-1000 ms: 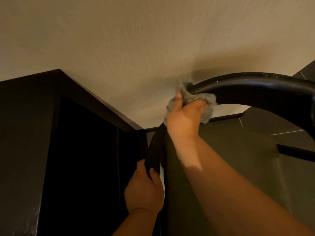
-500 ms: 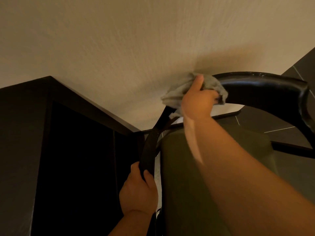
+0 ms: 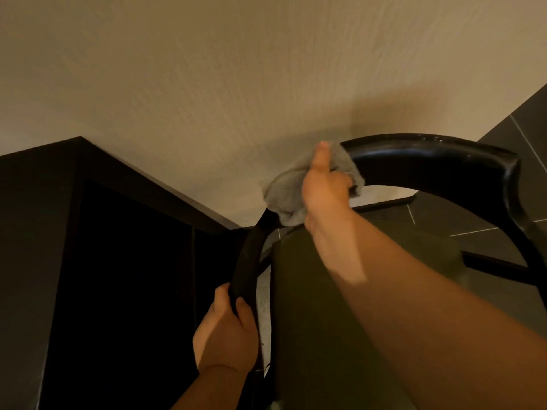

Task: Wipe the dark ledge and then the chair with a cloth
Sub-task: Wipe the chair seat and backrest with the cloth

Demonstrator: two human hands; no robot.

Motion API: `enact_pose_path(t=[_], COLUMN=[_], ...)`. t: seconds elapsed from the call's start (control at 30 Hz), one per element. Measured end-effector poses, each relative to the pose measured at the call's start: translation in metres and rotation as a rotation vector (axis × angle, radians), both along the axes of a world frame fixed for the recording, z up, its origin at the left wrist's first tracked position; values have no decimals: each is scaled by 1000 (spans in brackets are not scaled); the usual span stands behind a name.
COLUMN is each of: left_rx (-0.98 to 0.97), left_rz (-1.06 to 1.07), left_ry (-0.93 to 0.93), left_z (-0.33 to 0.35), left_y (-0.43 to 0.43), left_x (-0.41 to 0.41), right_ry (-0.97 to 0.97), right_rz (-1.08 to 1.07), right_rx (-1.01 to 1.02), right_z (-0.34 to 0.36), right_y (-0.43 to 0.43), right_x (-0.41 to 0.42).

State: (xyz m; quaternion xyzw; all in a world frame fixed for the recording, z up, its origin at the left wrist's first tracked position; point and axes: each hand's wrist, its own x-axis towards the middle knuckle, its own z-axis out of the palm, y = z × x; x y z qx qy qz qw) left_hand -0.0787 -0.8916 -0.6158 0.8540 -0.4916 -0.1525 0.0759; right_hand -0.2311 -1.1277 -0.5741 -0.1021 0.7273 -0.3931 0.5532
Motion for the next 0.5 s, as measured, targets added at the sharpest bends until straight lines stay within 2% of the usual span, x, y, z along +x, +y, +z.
enact_pose_path(t=[0.1,0.27,0.4,0.5], left_rx=[-16,1,41,38], left_rz=[-15,-9,12,26], left_ry=[13,-25,19,59], left_z=[0,-1,2,0], left_y=[0,-1,-1,-1], left_x=[0,-1,0,2], right_ry=[2,-59,-58,65], right_rz=[-100,161,315,277], right_rx=[7,-73,-131,-124], right_z=[6,1,-7,11], right_y=[-5,42,63,54], right_x=[3,50,59,42])
